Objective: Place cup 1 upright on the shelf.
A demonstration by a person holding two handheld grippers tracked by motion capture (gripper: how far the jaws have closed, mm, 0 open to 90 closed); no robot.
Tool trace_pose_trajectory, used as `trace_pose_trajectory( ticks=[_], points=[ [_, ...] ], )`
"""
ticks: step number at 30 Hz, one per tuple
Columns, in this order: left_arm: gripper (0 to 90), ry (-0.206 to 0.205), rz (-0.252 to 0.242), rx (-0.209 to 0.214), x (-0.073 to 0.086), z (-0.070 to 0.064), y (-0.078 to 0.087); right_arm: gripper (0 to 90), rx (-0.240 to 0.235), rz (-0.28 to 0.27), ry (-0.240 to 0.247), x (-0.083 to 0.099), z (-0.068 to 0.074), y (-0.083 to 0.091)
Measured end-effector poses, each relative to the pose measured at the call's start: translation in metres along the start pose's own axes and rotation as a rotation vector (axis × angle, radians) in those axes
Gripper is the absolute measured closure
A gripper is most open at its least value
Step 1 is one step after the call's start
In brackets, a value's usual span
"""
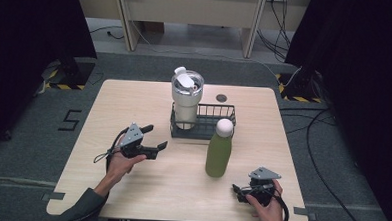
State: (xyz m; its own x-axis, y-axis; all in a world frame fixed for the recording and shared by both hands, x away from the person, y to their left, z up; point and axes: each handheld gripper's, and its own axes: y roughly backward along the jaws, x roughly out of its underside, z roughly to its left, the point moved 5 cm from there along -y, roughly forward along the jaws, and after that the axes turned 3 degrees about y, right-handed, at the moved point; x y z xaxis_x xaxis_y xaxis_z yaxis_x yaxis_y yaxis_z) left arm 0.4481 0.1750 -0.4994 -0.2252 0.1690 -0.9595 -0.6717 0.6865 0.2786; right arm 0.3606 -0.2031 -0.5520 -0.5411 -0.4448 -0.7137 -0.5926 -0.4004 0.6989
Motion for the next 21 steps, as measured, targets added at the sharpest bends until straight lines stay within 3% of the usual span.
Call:
trace_pose_trajectory(
  ticks=[10, 21],
  points=[
    [14.6, 0.004, 0.03, -0.006, 0.014, 0.0, 0.006, 10.4, 0.0, 0.0, -0.003, 0.0, 0.0, 0.0],
    [14.6, -0.019, 0.093, 0.007, 0.03, -0.009, 0.015, 10.4, -0.001, 0.0, -0.003, 0.0, 0.0, 0.0]
  ],
)
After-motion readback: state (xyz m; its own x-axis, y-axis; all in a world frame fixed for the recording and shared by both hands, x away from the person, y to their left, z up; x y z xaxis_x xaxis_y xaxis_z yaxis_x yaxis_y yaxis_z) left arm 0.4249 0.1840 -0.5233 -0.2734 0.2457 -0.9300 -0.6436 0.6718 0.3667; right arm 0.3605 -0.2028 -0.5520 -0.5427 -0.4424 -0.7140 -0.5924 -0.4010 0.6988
